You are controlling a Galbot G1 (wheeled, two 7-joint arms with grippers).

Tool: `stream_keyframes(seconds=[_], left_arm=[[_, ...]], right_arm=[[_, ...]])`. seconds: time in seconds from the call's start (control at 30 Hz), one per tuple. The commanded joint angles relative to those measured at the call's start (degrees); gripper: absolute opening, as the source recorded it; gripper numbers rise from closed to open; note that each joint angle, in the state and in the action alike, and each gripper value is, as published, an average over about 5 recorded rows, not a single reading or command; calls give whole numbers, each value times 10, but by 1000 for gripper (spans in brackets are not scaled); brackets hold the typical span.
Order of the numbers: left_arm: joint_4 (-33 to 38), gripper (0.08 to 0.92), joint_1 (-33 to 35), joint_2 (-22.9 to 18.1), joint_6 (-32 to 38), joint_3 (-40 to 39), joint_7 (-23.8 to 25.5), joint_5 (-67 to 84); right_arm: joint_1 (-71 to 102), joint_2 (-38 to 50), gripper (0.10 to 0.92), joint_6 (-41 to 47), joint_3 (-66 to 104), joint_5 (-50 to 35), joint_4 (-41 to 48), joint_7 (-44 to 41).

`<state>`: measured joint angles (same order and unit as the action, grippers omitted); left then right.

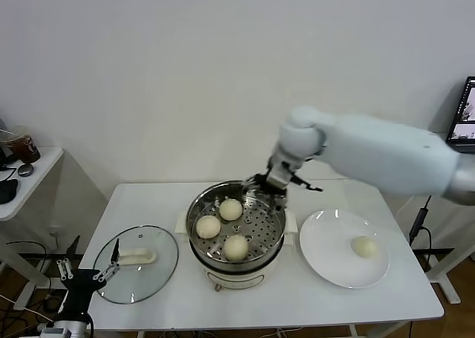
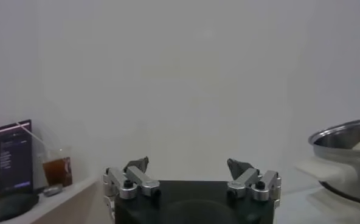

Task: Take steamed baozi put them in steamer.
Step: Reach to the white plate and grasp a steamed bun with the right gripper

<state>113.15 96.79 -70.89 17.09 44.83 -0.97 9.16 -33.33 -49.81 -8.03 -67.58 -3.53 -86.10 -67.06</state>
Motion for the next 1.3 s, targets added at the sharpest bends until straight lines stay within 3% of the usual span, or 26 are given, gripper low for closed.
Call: stream_keyframes(seconds=[0.03,0.23,0.43,0.73,1.3], left_arm=[[-1,823,-2,2,0,-10,0,-2],[-1,823,-6,3,-2,-18,1,-6],[-2,823,-3,-1,-2,-22,1,-10],[0,823,2,-3,-3,-17,1,-13],[0,823,11,-9,-2,-5,1,-16]], right_arm=[[26,196,823,192,47,-24,-28,-38],[156,258,823,158,119,74,-14,-39],[315,261,823,106,247,145,47,-42],[425,221,823,90,340,206,124,-34],[458,105,823,86,378,270,222,3]])
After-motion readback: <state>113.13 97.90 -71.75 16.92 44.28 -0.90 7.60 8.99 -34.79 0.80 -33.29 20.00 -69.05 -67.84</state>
